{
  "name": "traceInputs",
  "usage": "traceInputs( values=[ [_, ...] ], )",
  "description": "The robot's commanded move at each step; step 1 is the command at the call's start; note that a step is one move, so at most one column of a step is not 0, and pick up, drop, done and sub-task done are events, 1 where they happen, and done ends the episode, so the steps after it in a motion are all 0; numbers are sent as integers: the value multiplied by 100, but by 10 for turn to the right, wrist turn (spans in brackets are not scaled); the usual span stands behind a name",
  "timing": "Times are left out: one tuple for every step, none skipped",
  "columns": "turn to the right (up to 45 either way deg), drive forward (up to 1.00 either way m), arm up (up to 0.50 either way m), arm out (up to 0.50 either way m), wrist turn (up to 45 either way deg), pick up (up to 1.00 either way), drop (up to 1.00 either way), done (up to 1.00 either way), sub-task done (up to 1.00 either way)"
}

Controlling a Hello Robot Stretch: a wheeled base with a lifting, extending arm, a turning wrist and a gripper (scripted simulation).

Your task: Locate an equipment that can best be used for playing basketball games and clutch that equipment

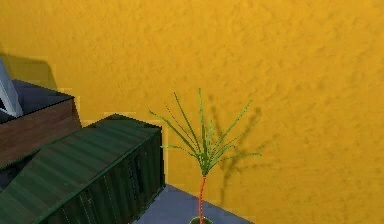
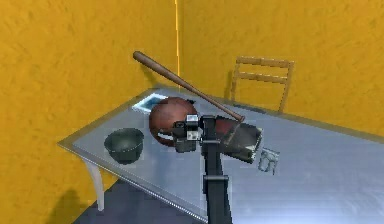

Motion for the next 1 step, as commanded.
traceInputs(
  values=[
    [0,0,0,0,0,0,0,100,0]
  ],
)
